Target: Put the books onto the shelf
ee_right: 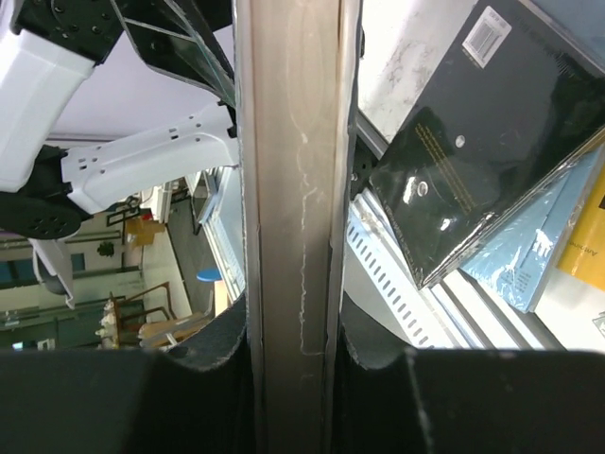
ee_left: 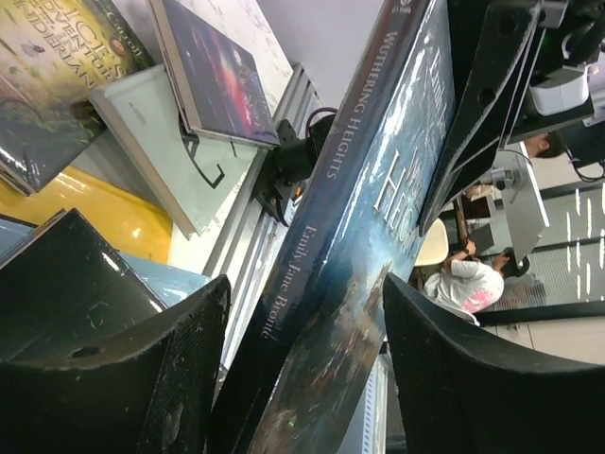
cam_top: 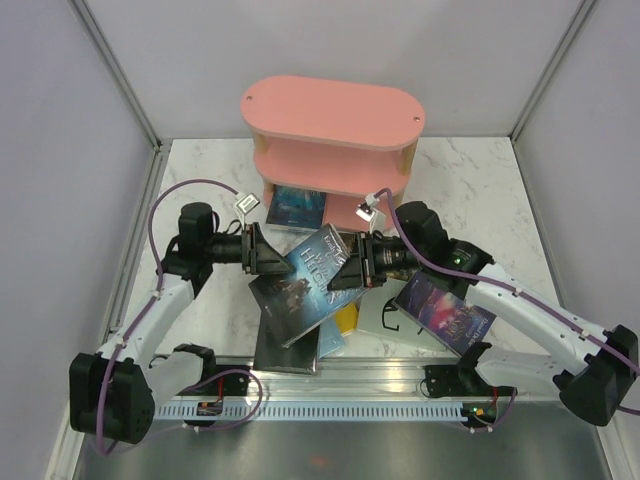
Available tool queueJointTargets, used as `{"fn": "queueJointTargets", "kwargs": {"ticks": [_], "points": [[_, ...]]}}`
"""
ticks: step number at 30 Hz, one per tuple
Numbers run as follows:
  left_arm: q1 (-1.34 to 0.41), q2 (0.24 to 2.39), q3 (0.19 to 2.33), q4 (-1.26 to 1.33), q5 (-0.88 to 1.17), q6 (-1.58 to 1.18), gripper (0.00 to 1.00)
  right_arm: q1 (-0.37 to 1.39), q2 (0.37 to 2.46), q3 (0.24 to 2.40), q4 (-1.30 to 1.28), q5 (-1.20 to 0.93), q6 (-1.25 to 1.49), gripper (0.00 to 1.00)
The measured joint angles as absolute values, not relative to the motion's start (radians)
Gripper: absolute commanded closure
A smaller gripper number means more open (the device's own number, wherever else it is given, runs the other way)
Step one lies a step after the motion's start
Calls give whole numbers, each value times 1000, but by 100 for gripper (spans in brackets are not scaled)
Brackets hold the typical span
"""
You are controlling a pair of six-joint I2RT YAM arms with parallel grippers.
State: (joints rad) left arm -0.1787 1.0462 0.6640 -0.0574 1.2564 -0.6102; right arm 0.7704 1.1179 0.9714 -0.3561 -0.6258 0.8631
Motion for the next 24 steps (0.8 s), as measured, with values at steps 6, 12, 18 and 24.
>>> {"fn": "queueJointTargets", "kwargs": {"ticks": [6, 12, 18, 24], "points": [[-218, 1045, 656, -51, 1255, -611, 46, 678, 1123, 973, -364, -749, 855, 100], [-235, 994, 645, -44, 1291, -634, 70, 597, 1141, 973, -366, -855, 817, 100], [-255, 963, 634, -25, 1301, -685, 57, 577, 1156, 983, -351, -897, 800, 100], [-329, 960, 607, -32, 1278, -723, 54, 567, 1209, 1010, -307, -876, 843, 100]]}}
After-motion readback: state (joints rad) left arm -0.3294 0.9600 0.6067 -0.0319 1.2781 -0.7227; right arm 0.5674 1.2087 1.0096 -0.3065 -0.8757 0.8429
